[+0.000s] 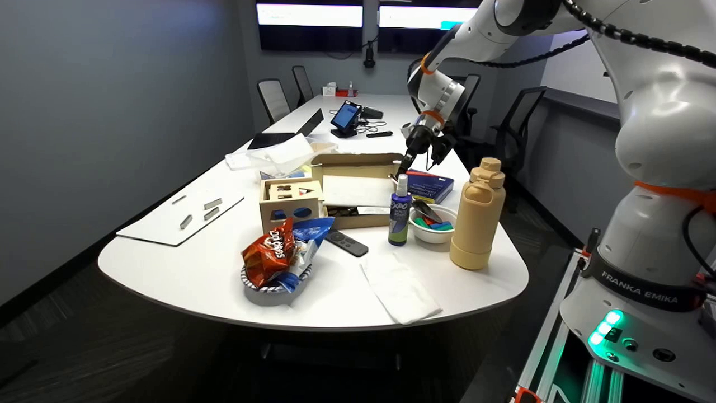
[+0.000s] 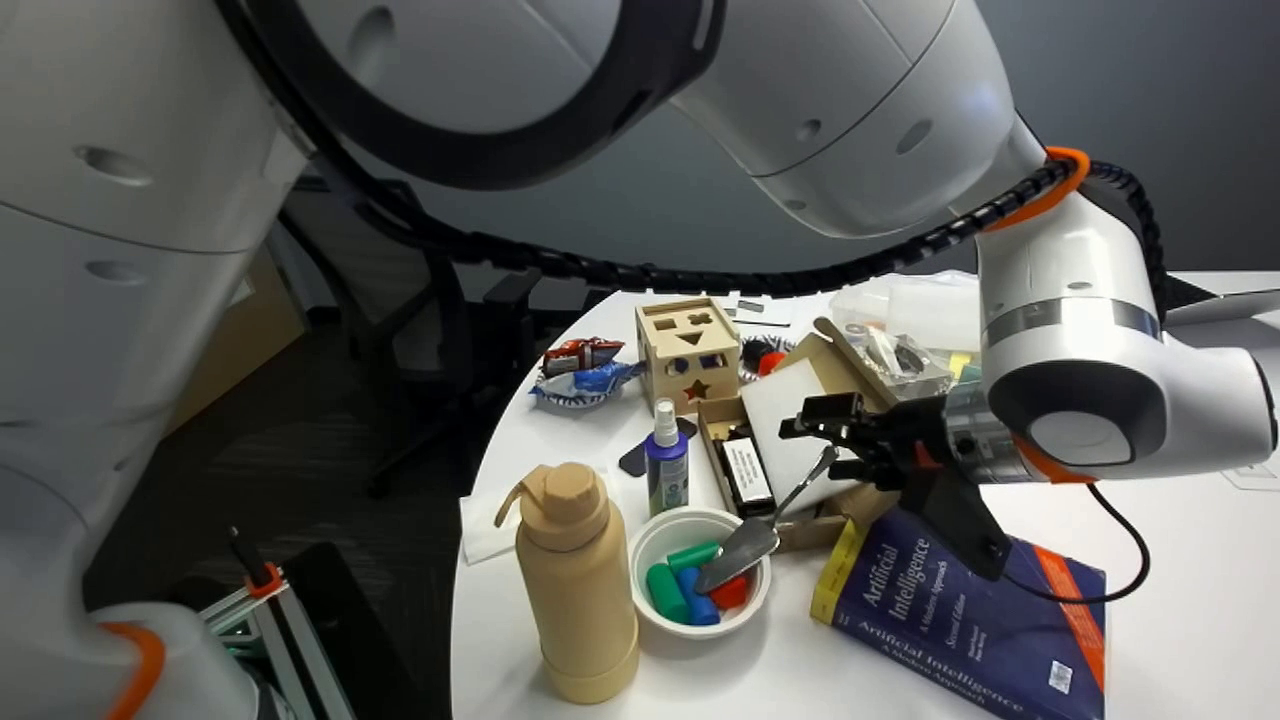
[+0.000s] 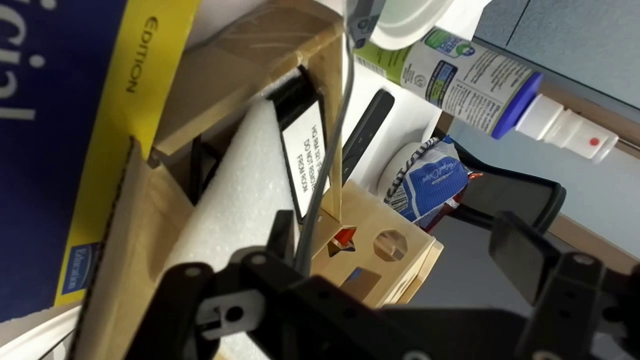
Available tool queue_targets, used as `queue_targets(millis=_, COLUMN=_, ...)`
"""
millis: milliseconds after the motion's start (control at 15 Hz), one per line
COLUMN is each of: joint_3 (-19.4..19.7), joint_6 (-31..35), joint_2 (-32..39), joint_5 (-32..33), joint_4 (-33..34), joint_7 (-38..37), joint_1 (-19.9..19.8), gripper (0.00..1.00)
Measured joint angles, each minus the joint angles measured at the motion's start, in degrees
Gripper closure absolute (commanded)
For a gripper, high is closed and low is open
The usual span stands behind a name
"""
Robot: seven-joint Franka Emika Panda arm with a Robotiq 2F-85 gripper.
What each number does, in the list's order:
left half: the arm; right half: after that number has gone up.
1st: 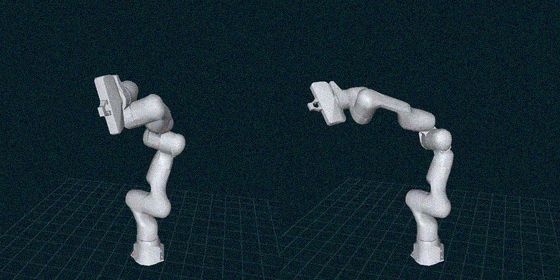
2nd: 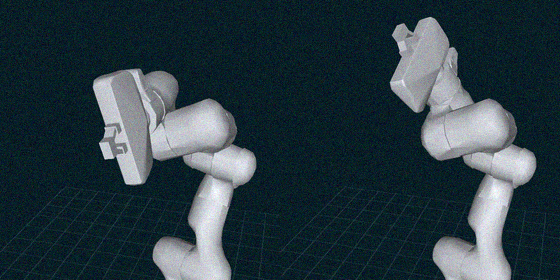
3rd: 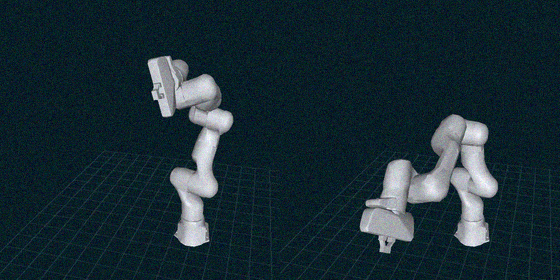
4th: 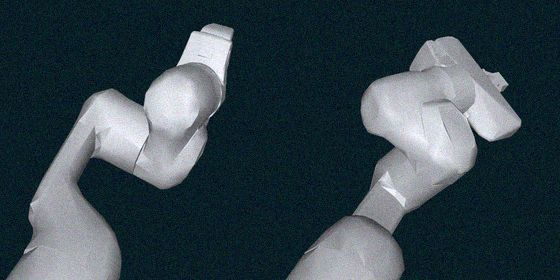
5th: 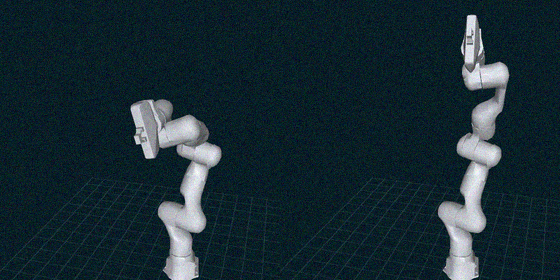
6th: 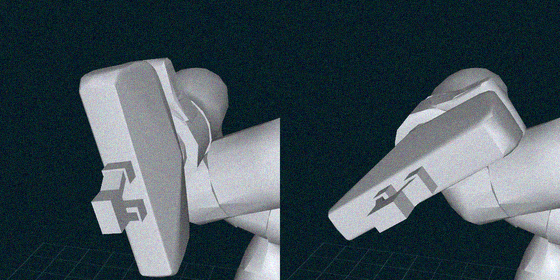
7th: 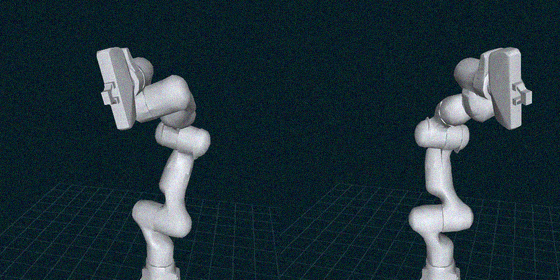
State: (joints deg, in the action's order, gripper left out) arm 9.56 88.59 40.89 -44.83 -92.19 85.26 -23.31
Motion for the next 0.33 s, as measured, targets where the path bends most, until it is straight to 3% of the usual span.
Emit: queue_targets(millis=333, joint_3=-0.5, joint_6=0.0, joint_2=0.0, joint_5=0.0, joint_4=0.0, joint_7=-1.4, joint_1=0.0, gripper=0.00)
